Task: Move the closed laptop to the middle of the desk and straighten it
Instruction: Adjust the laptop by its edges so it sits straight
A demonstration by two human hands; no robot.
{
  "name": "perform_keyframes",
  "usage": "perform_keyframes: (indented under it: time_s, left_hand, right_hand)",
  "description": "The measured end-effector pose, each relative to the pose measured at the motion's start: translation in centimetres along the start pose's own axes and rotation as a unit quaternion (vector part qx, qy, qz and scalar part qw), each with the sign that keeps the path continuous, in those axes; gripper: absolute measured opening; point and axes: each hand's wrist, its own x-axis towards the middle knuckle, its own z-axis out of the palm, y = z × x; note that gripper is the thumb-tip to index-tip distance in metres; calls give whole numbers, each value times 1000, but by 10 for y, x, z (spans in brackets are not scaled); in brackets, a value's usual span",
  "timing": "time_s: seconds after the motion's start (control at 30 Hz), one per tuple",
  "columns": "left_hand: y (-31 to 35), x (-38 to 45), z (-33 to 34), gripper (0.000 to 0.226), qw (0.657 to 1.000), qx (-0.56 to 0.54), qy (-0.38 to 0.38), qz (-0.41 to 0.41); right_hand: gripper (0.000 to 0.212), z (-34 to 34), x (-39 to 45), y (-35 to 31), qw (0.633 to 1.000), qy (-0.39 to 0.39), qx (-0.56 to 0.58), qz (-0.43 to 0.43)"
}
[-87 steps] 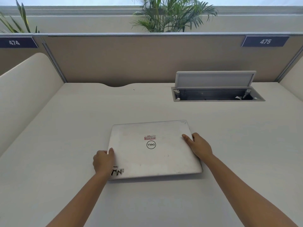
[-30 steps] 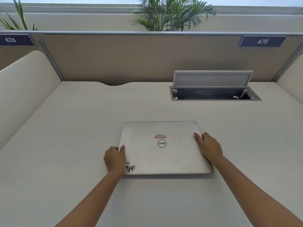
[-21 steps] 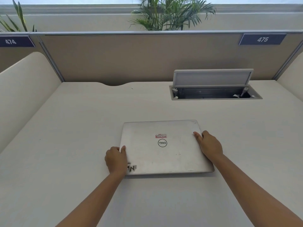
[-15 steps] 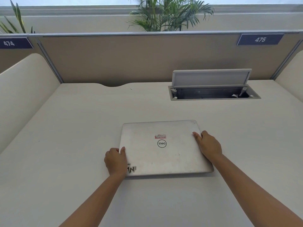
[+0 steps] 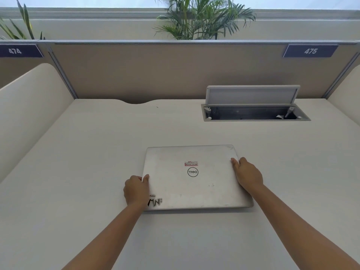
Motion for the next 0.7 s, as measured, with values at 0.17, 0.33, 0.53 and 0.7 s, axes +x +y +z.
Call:
perform_keyframes:
  time_s: [0.17,0.33,0.53,0.7]
  left_hand:
    - [-2,3,-2,52,1000,0,-2,1]
    - [-4,3,0,55,1000,1,-2,2]
    - [-4,4,1,57,1000,-4,3,6]
    - [-6,3,3,56,1000,2,20,17]
  right_hand:
    - [48,2,0,0,1000,4,-5,4]
    - [44,3,-3,1,1000,17,-5,0]
    - [45,5,-2,-1,1000,16,-13,-7]
    - [44,-1,-3,-2,998,-8,-53,-29]
